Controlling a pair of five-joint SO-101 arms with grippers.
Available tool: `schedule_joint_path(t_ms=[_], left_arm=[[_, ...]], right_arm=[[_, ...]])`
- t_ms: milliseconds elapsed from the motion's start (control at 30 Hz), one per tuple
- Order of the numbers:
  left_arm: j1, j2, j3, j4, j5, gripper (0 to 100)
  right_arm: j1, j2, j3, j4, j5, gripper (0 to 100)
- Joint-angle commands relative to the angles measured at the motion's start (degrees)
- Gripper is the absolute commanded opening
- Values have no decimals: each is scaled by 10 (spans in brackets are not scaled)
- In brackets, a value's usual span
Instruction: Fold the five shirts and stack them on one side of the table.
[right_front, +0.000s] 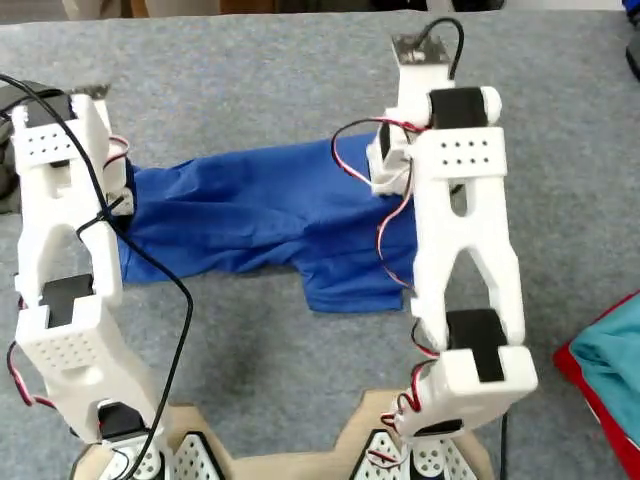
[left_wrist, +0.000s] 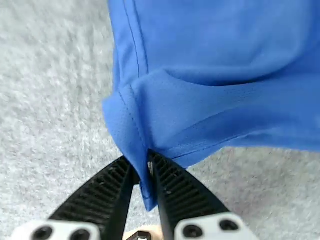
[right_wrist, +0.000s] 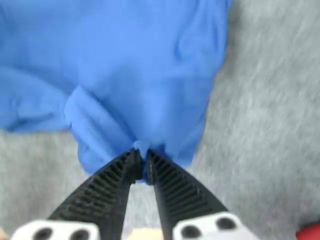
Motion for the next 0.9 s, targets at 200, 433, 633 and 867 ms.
schedule_joint_path(t_ms=[200, 433, 633, 867], left_arm=[[-4, -6, 91, 5, -49, 19], [-4, -6, 119, 5, -57, 19], [-21, -7, 120, 5, -57, 19], [-32, -6, 152, 5, -93, 19]], right_arm=[[42, -61, 107, 7, 45, 5], [42, -113, 211, 4, 76, 5], [44, -145, 289, -18, 91, 5], [52, -150, 350, -76, 91, 5]])
